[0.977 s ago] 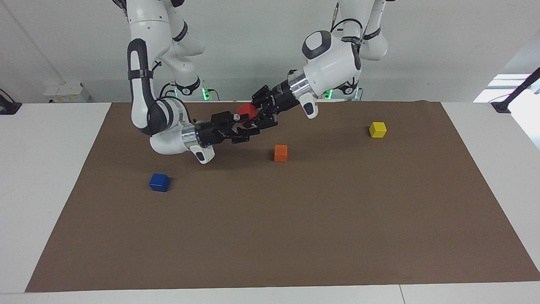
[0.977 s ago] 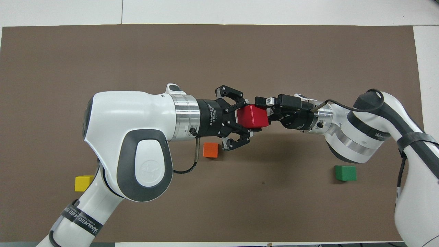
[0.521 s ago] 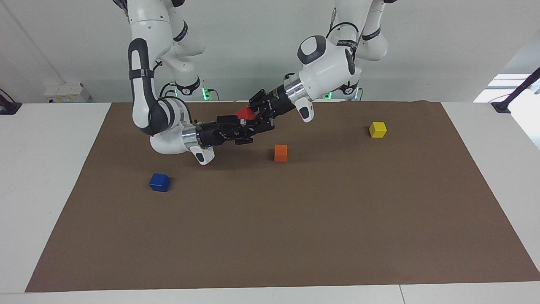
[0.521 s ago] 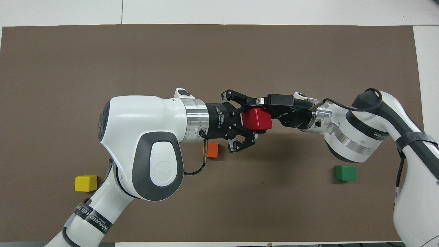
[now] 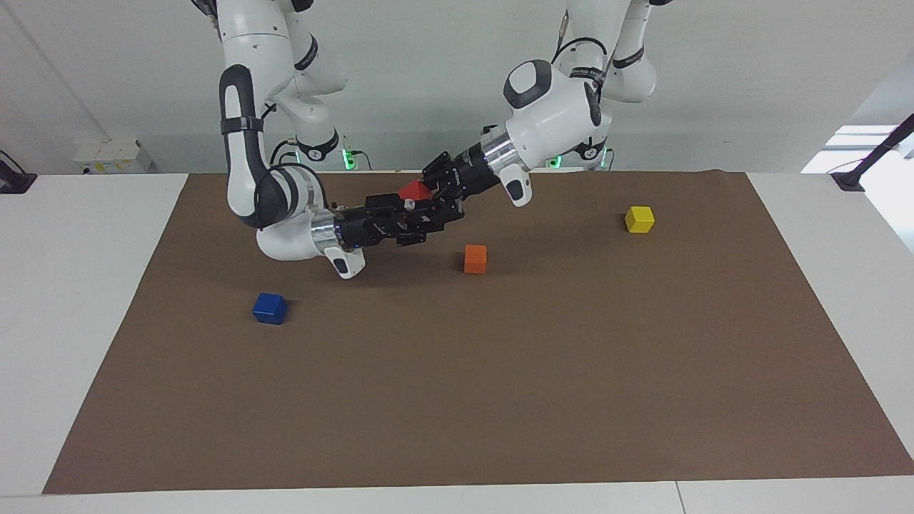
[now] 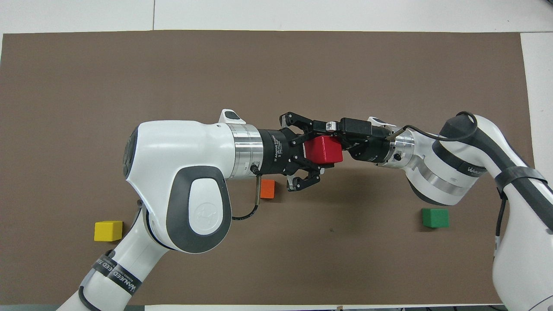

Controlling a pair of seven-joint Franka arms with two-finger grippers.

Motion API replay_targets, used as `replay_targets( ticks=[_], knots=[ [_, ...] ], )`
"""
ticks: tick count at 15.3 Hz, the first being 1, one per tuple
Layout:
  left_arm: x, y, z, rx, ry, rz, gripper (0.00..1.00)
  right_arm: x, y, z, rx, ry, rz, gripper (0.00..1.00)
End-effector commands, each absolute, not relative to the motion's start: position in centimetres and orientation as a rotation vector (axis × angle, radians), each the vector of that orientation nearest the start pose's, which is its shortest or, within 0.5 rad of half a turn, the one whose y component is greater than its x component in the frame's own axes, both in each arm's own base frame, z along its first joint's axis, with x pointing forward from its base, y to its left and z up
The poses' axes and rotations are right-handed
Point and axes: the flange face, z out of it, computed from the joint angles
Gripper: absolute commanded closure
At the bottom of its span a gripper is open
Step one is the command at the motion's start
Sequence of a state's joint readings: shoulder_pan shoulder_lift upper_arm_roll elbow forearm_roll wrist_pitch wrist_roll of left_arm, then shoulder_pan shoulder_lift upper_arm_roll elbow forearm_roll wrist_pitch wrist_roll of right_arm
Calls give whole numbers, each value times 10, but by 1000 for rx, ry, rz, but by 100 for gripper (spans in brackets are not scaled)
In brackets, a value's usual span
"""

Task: Transfer red block to right arm and stack on blue block
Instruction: 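Close the right gripper on the red cube held by the left gripper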

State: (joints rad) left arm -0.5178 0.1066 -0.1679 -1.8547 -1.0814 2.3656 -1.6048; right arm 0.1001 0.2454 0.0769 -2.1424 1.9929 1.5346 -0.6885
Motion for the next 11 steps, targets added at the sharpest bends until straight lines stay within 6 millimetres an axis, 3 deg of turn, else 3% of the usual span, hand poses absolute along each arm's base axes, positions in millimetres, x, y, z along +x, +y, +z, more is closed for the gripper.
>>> replay_targets(
  ticks=[1,9,11],
  knots=[
    [479,-404,515,1616,1625,-830,100,547,209,372,-1231,177,54,0],
    [482,-402,515,1590,1638,-805,100,552,210,375,-1247,184,42,0],
    [482,-401,515,1588,1638,-802,100,552,220,380,-1248,171,56,0]
  ],
)
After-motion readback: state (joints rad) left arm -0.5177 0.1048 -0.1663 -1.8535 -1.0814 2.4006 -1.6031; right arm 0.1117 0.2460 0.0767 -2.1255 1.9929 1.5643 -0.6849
